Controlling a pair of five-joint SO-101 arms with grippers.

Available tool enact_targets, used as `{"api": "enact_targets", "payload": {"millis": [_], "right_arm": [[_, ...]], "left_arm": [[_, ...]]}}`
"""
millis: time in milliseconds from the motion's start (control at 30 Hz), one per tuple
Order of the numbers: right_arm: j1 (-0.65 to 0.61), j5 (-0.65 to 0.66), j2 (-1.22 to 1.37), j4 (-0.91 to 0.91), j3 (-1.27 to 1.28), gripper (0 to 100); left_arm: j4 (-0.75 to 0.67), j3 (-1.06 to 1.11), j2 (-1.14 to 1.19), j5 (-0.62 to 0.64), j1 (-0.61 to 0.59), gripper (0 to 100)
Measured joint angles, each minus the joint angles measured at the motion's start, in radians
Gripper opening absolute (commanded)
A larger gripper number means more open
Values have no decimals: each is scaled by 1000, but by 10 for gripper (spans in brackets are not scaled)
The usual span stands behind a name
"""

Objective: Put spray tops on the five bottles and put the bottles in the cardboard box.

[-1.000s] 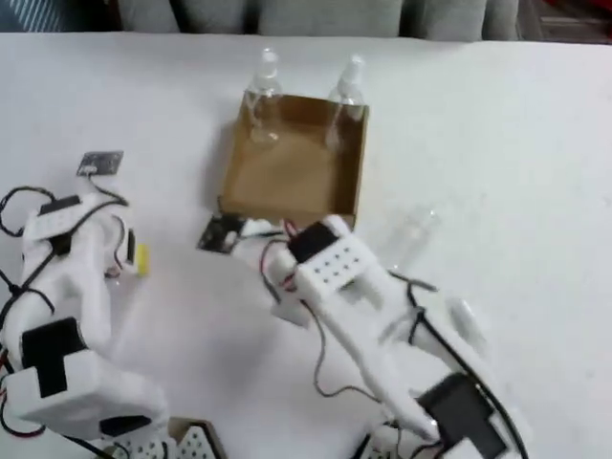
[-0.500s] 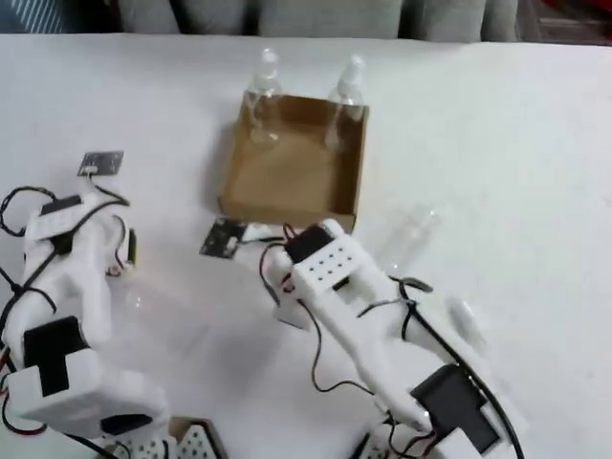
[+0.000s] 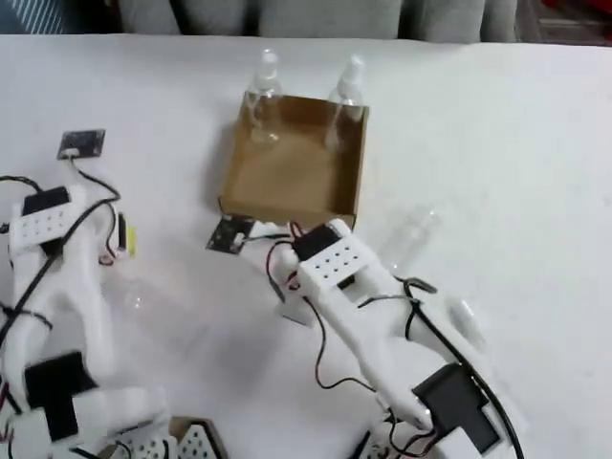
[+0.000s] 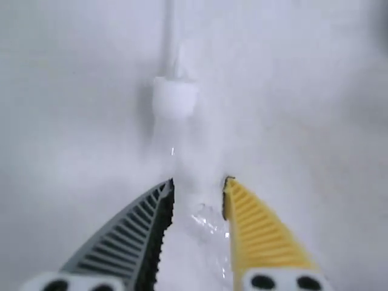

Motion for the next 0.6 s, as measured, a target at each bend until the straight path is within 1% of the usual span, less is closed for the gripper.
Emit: {"api": "enact_targets", "payload": {"millis": [133, 267, 333, 500, 600], "right_arm": [[0, 0, 0, -26, 21, 70], [0, 0, 0, -31, 21, 70], [0, 0, 0, -32, 21, 70], [0, 0, 0, -32, 21, 70], [0, 0, 3, -32, 21, 70]], "left_arm": [[75, 71, -118, 5, -3, 177], [80, 193, -164, 9, -21, 181], [78, 259, -164, 9, -20, 215], [2, 382, -167, 5, -18, 360], [-26, 450, -169, 9, -21, 401]]}}
